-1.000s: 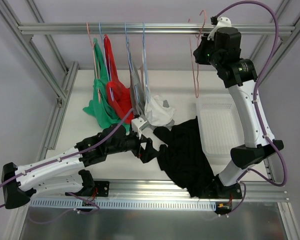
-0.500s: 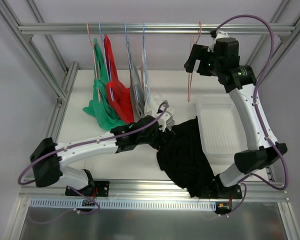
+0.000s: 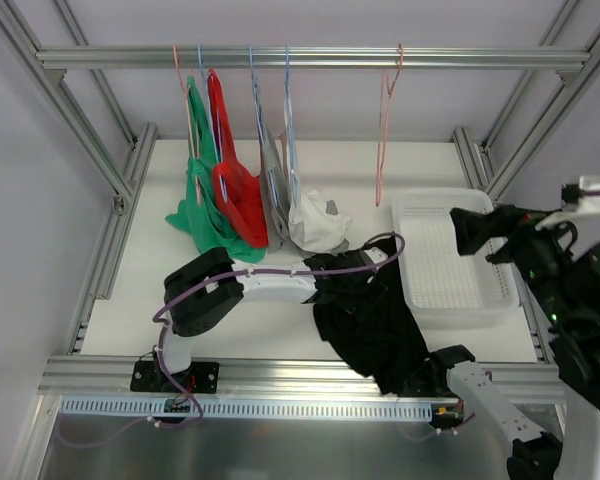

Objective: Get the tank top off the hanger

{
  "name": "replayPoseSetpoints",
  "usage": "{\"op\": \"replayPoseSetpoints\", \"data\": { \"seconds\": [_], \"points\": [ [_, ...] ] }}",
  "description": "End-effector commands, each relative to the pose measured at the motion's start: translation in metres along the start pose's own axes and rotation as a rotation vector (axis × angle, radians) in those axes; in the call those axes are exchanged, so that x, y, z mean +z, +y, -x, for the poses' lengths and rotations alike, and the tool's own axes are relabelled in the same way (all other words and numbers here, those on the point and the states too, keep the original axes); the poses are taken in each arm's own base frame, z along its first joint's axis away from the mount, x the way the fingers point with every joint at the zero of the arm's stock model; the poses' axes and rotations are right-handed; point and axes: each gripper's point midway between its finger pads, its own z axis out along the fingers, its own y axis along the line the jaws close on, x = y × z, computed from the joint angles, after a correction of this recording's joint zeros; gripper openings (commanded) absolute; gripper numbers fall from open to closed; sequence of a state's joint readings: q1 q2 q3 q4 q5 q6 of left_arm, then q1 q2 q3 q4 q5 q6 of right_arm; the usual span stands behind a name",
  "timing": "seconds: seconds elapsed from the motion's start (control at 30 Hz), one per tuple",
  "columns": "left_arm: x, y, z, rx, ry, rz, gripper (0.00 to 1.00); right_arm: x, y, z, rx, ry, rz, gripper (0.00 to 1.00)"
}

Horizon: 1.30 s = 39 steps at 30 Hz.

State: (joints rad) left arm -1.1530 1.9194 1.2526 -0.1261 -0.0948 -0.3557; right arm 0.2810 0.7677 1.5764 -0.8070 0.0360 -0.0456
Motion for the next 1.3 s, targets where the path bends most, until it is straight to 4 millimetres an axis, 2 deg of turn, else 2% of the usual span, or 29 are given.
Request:
{"op": "replayPoseSetpoints", "data": {
  "seconds": [0.0, 0.07, 0.13, 0.17, 0.23, 0.27, 0.3, 0.37, 0.4, 0.43, 0.5, 0.53, 0.6, 0.63, 0.67, 0.73, 0.77, 0.83, 0.87, 0.93, 0.97, 1.0, 1.03, 1.07, 1.1, 1.17, 1.23, 1.27],
  "points": [
    [0.021, -0.007, -0.009, 0.005, 0.025, 0.041, 0.99, -0.015, -0.003, -0.017, -0.058, 0.04, 0.012, 1.0],
    [0.028, -0.007, -0.02, 0.01, 0.046, 0.074, 0.9, -0.032, 0.007, -0.019, -0.063, 0.037, 0.08, 0.99],
    [0.03, 0.001, -0.026, -0.007, 0.048, 0.13, 0.43, -0.047, 0.01, -0.016, -0.066, 0.006, 0.104, 1.0],
    [0.027, 0.006, -0.031, -0.016, 0.05, 0.151, 0.25, -0.051, 0.012, -0.017, -0.066, 0.002, 0.116, 1.0],
    [0.006, 0.007, -0.016, -0.033, 0.0, 0.171, 0.0, -0.063, 0.012, -0.016, -0.067, -0.021, 0.124, 1.0],
    [-0.005, 0.013, -0.009, -0.032, -0.03, 0.208, 0.0, -0.066, 0.01, -0.017, -0.069, -0.023, 0.115, 0.99],
    [-0.032, 0.011, 0.009, -0.027, -0.082, 0.203, 0.0, -0.068, 0.008, -0.018, -0.071, -0.026, 0.104, 0.99],
    [-0.066, 0.0, 0.034, 0.0, -0.17, 0.188, 0.0, -0.071, 0.0, -0.019, -0.08, -0.038, 0.066, 0.99],
    [-0.097, -0.009, 0.055, 0.021, -0.242, 0.155, 0.0, -0.071, -0.003, -0.02, -0.081, -0.037, 0.05, 1.0],
    [-0.114, -0.02, 0.063, 0.042, -0.28, 0.13, 0.0, -0.071, -0.006, -0.021, -0.082, -0.037, 0.036, 1.0],
    [-0.162, -0.038, 0.095, 0.063, -0.391, 0.057, 0.0, -0.068, -0.016, -0.024, -0.087, -0.029, -0.016, 0.99],
    [-0.175, -0.048, 0.1, 0.076, -0.411, 0.022, 0.0, -0.068, -0.021, -0.024, -0.087, -0.029, -0.047, 1.0],
    [-0.214, -0.064, 0.123, 0.101, -0.487, -0.048, 0.0, -0.067, -0.029, -0.025, -0.086, -0.026, -0.093, 1.0],
    [-0.224, -0.07, 0.128, 0.111, -0.508, -0.065, 0.0, -0.068, -0.033, -0.024, -0.084, -0.028, -0.114, 1.0],
    [-0.245, -0.082, 0.139, 0.122, -0.547, -0.099, 0.0, -0.069, -0.04, -0.022, -0.085, -0.036, -0.155, 0.99],
    [-0.268, -0.096, 0.15, 0.163, -0.588, -0.155, 0.0, -0.07, -0.045, -0.018, -0.081, -0.051, -0.189, 0.99],
    [-0.29, -0.105, 0.164, 0.164, -0.633, -0.196, 0.0, -0.072, -0.051, -0.016, -0.08, -0.059, -0.224, 0.99],
    [-0.309, -0.122, 0.176, 0.202, -0.666, -0.276, 0.0, -0.078, -0.057, -0.008, -0.067, -0.088, -0.265, 1.0],
    [-0.332, -0.129, 0.193, 0.199, -0.72, -0.307, 0.0, -0.083, -0.066, -0.003, -0.06, -0.111, -0.321, 1.0],
    [-0.344, -0.139, 0.21, 0.227, -0.763, -0.323, 0.0, -0.099, -0.075, 0.009, -0.021, -0.175, -0.38, 0.99],
    [-0.37, -0.144, 0.229, 0.226, -0.831, -0.349, 0.0, -0.108, -0.085, 0.014, -0.005, -0.207, -0.438, 0.99],
    [-0.363, -0.15, 0.239, 0.256, -0.84, -0.331, 0.0, -0.117, -0.088, 0.018, 0.011, -0.236, -0.458, 0.99],
    [-0.367, -0.152, 0.247, 0.259, -0.862, -0.327, 0.0, -0.128, -0.09, 0.025, 0.029, -0.275, -0.47, 1.0],
    [-0.389, -0.155, 0.265, 0.252, -0.927, -0.335, 0.0, -0.141, -0.093, 0.029, 0.044, -0.314, -0.48, 0.99],
    [-0.373, -0.163, 0.272, 0.272, -0.921, -0.319, 0.0, -0.147, -0.094, 0.032, 0.046, -0.332, -0.48, 0.99],
    [-0.366, -0.174, 0.29, 0.293, -0.953, -0.313, 0.0, -0.162, -0.094, 0.038, 0.056, -0.369, -0.465, 0.99],
    [-0.359, -0.176, 0.304, 0.301, -0.977, -0.288, 0.0, -0.172, -0.098, 0.039, 0.059, -0.38, -0.472, 0.99],
    [-0.35, -0.18, 0.313, 0.3, -0.985, -0.291, 0.0, -0.18, -0.099, 0.041, 0.064, -0.399, -0.463, 1.0]
  ]
}}
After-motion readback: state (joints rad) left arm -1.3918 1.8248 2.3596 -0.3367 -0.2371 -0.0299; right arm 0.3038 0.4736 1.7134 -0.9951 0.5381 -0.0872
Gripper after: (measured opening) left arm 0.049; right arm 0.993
